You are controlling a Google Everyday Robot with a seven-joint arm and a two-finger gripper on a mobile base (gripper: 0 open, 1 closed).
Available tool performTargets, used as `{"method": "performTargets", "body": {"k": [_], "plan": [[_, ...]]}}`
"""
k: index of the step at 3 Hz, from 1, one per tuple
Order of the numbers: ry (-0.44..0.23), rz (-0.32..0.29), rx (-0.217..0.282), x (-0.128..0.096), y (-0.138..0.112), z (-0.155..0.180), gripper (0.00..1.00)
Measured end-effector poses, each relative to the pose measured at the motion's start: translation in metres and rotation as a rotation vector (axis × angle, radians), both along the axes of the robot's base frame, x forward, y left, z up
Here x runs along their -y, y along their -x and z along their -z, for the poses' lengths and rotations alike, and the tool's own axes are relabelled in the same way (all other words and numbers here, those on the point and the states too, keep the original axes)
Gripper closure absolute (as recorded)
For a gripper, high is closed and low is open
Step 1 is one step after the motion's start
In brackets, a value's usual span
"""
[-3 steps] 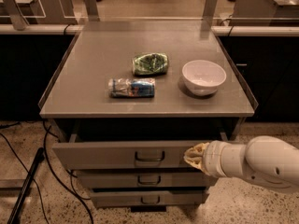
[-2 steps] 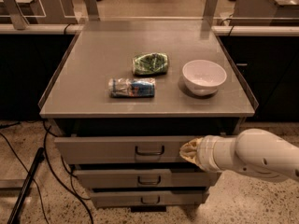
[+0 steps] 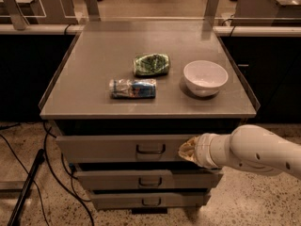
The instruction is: Close top drawer
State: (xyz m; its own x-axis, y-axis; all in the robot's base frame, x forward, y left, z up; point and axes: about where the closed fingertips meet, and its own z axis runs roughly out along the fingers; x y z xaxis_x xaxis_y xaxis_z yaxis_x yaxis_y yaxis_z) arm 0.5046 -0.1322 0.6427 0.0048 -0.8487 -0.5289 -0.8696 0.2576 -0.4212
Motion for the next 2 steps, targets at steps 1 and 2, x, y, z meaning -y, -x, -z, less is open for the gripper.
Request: {"method": "performTargets", "body": {"k": [1, 2], "plan": [[0.013, -0.025, -0.039, 0.008, 0.028, -0.003, 1.00], [-0.009, -0.076, -0.122, 0.015, 0.083, -0.006, 1.00]]}}
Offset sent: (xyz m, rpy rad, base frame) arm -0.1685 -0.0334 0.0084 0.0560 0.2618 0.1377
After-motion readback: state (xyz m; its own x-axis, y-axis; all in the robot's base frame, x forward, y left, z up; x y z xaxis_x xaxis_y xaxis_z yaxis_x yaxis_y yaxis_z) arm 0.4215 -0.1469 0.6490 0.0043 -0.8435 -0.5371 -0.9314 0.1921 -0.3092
